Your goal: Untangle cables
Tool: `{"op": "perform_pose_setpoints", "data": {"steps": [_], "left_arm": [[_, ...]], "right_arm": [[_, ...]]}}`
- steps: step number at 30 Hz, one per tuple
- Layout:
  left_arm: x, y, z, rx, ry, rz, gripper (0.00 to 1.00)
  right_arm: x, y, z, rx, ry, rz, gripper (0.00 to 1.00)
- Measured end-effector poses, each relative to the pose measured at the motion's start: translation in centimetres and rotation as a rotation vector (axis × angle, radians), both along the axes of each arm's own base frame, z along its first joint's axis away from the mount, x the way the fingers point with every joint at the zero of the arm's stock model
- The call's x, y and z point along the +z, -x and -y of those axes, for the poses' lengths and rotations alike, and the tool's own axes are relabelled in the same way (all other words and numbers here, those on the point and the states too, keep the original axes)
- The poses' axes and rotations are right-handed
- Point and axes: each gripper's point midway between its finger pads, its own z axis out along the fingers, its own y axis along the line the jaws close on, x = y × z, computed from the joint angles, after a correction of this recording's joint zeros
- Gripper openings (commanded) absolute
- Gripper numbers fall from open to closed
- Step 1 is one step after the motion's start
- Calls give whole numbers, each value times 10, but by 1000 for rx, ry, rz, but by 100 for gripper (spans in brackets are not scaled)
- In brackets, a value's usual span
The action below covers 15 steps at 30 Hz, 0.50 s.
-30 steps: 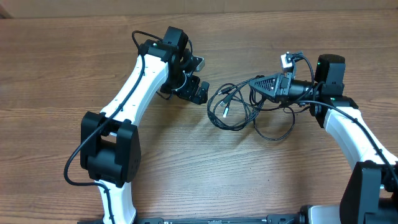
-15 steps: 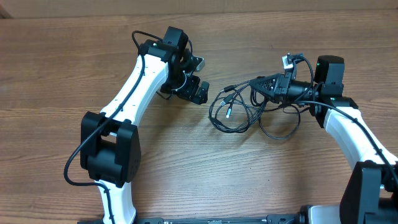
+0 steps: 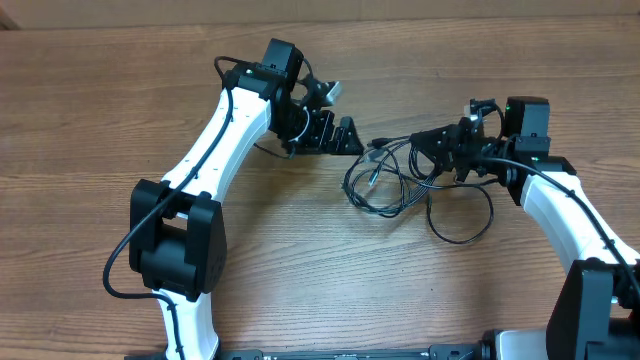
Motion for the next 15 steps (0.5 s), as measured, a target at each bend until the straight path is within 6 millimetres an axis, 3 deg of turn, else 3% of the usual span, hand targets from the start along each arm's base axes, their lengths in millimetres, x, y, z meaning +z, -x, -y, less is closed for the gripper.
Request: {"op": "perform_pose_setpoints", "data": {"steps": [4,8,13,15], "left_arm": [[19,10,15,-42,141,-39,100],[22,12,18,-53,168,-43,100],[10,8,8,-34,79,-26,100],[-3,7,-4,-14,-27,-20,100]], "right_arm": [[2,-7,3,-49,-9,-14,4],[9,-13,3,-69,-34,-6,4],[27,-20,-2,-56,-96,47,4],[34,-22,-4,-46,-126,61,4]]}}
